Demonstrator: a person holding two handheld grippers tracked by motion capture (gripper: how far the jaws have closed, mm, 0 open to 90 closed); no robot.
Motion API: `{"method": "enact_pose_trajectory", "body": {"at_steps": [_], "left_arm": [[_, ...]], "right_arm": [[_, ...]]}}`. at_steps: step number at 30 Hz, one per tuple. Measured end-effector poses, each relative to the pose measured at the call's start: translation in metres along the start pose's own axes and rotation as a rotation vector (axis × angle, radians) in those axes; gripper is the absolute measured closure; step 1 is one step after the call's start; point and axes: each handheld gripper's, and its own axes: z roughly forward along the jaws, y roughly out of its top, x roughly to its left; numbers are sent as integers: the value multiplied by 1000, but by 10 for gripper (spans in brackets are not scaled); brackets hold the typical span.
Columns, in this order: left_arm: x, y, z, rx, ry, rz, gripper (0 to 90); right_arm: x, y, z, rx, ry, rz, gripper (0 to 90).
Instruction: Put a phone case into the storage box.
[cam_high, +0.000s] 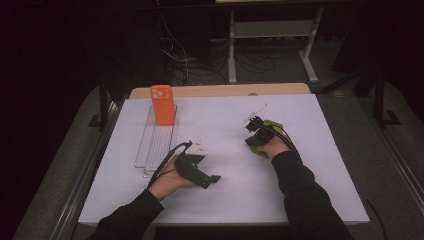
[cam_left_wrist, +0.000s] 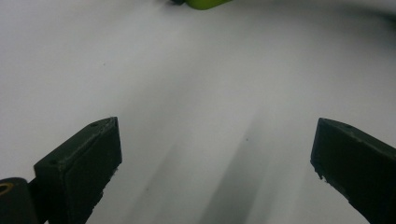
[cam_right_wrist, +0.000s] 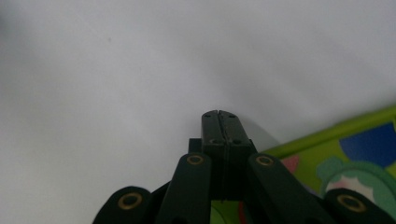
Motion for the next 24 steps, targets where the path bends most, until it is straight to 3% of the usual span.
{"method": "enact_pose_trajectory", "body": {"at_steps": [11,21,24], "left_arm": [[0,-1,1,-8,0,-2,15],[0,-1,2,-8,0,-1,15],[1,-1,2,-5,-3,-1,15]], "right_arm": [[-9,-36,-18,-7,-34,15,886],[-29,-63,-34,-18,-75,79,886],[-30,-66,-36,-34,-64,89,885]]}}
